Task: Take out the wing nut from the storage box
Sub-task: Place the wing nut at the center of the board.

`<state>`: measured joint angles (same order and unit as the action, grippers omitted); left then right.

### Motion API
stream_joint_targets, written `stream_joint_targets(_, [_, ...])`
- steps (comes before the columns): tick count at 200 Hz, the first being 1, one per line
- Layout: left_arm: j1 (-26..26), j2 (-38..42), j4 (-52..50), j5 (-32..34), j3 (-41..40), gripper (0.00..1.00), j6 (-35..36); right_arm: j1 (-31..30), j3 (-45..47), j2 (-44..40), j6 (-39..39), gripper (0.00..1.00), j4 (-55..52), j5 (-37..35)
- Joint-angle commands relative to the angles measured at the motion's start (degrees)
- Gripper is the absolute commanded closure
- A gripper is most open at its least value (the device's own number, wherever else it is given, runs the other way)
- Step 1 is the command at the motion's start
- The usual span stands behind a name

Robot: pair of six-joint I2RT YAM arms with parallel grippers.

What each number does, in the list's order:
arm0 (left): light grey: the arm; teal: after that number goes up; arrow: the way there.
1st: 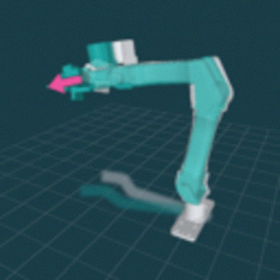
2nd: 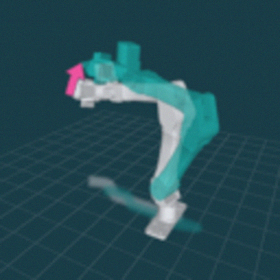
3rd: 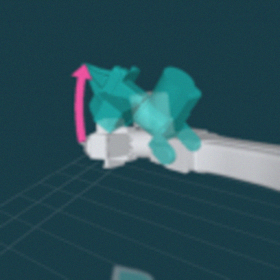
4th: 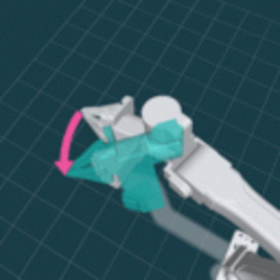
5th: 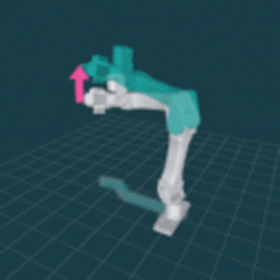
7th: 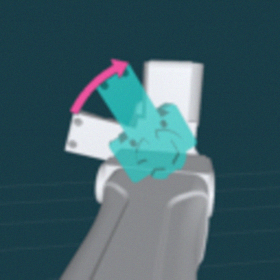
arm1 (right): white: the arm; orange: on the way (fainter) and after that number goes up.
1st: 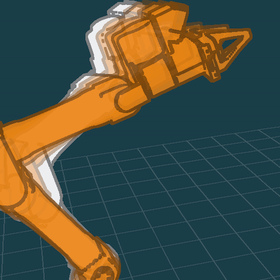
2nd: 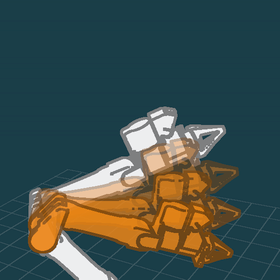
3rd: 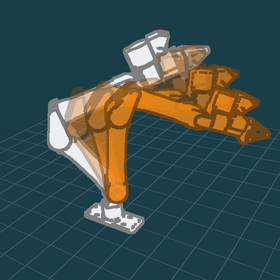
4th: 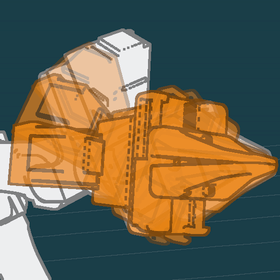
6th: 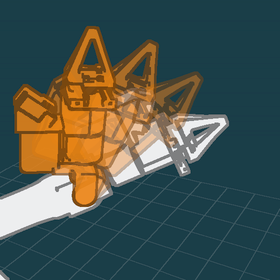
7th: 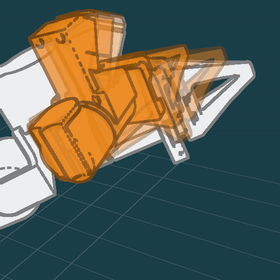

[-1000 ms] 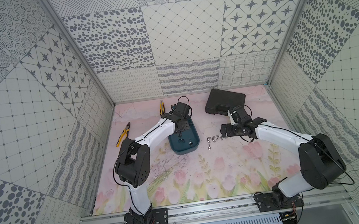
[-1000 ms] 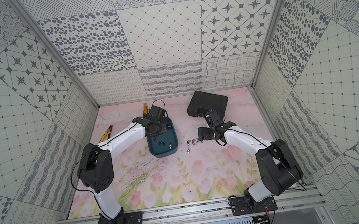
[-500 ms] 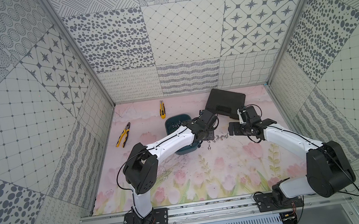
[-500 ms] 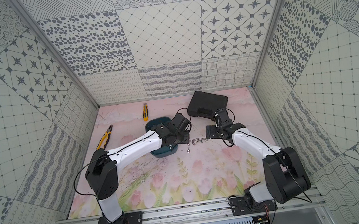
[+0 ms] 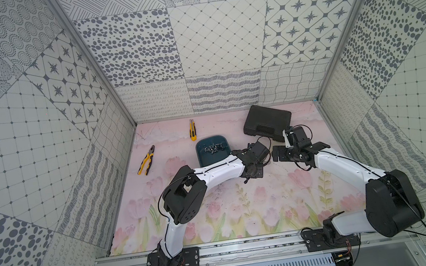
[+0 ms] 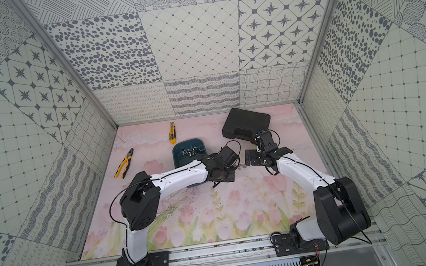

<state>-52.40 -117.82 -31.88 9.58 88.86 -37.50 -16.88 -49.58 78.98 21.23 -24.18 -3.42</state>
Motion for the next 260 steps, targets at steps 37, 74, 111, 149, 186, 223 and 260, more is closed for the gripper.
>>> stream_joint_targets(37, [-0.2,-3.7,0.3,0.4,2.5,0.98,-1.4,0.2,1.0,-1.5,-0.3,0.03,1.0,0.7])
stream_joint_targets(74, [-0.1,-5.0,0.3,1.6,3.3,0.98,-1.1,0.2,1.3,-1.8,-0.4,0.03,1.0,0.9])
stream_joint_targets(111, [-0.1,-5.5,0.0,1.5,3.9,0.9,-0.9,0.2,1.2,-1.9,-0.4,0.03,1.0,1.1])
stream_joint_targets(149, [0.0,-3.3,-0.1,1.8,4.0,0.85,-0.7,0.2,1.3,-1.9,-0.4,0.03,1.0,1.3])
stream_joint_targets(186, [0.8,0.9,-0.6,2.1,4.0,0.8,0.1,0.2,1.2,-1.9,-0.6,0.03,1.0,1.5])
stream_joint_targets(223, [4.1,6.4,-1.3,3.4,1.9,0.77,1.2,0.1,0.0,-1.2,-0.8,0.03,0.6,2.2])
stream_joint_targets(260, [12.8,11.6,-0.8,4.6,-3.1,0.75,1.7,-0.8,-1.4,-0.2,-1.1,0.03,0.4,2.3])
